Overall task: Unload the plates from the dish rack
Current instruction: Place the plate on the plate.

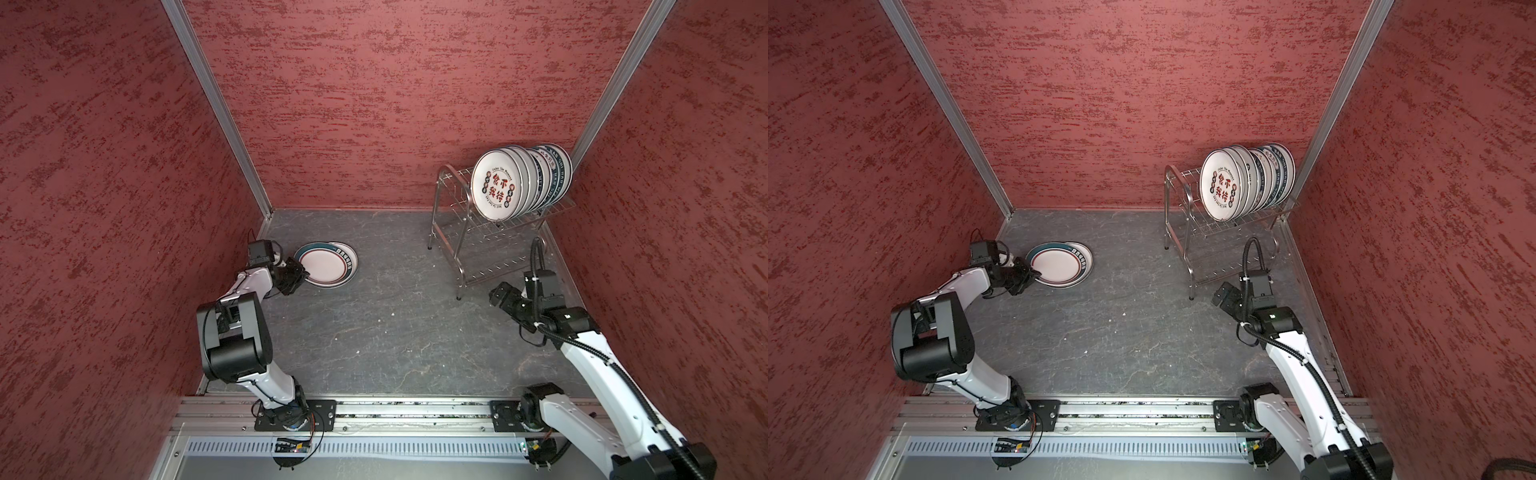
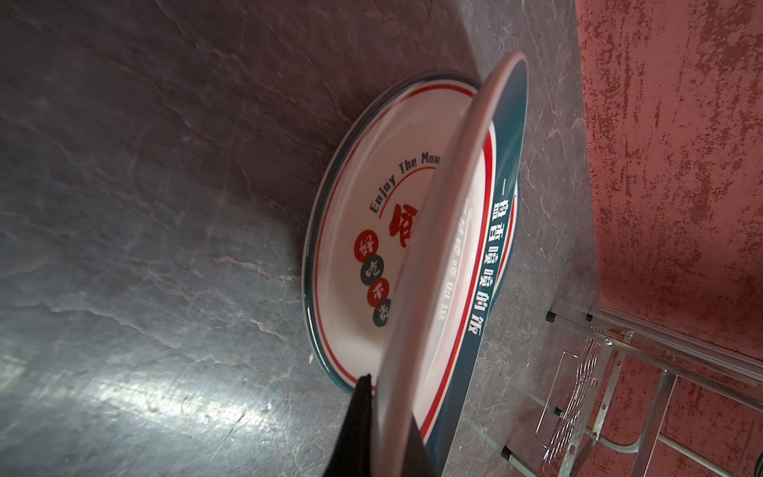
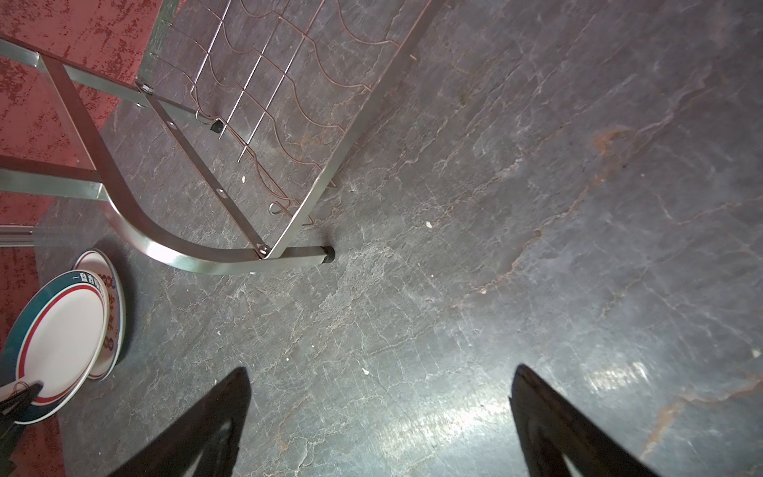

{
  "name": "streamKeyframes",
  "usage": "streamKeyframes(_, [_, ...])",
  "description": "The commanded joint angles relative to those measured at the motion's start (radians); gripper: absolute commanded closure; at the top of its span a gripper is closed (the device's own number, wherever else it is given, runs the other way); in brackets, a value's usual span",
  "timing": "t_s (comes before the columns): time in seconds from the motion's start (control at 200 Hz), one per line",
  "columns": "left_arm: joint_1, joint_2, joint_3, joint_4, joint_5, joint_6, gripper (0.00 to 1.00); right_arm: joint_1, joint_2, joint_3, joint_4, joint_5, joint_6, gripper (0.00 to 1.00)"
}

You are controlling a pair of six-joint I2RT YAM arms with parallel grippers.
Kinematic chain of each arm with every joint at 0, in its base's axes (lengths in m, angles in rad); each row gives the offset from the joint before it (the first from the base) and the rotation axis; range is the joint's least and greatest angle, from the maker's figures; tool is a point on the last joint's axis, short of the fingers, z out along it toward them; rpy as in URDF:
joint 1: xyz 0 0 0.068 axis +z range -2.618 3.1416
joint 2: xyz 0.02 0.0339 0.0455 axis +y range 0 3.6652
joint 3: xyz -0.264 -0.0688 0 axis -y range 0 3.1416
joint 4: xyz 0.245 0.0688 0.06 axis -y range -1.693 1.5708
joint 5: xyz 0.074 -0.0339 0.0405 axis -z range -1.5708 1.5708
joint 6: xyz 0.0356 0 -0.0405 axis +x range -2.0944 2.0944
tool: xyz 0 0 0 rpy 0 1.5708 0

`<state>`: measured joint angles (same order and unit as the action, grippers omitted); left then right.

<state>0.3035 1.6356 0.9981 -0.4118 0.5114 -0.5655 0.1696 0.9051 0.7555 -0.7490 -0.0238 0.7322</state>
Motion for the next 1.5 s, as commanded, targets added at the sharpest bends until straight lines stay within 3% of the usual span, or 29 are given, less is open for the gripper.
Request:
streamKeyframes(0.0, [0.000, 0.018, 0.038, -0.008, -0.002, 0.024, 0.94, 0.006, -0.010, 0.010, 0.007, -0.008, -0.004, 0.01])
streamKeyframes(0.336, [-0.018, 0.056, 0.079, -0.073, -0.044, 0.043, 0.86, 0.006, 0.009, 0.020, 0.005, -0.004, -0.011, 0.01])
streamKeyframes(0.561, [-0.062, 0.079, 0.124, -0.137, -0.118, 0.045, 0.61, 0.006, 0.018, 0.028, 0.001, -0.001, -0.018, 0.01])
streamKeyframes(1.498, [-0.124, 0.203, 0.285, -0.336, -0.268, 0.073, 0.47, 0.005, -0.010, -0.011, 0.000, 0.025, -0.024, 0.01])
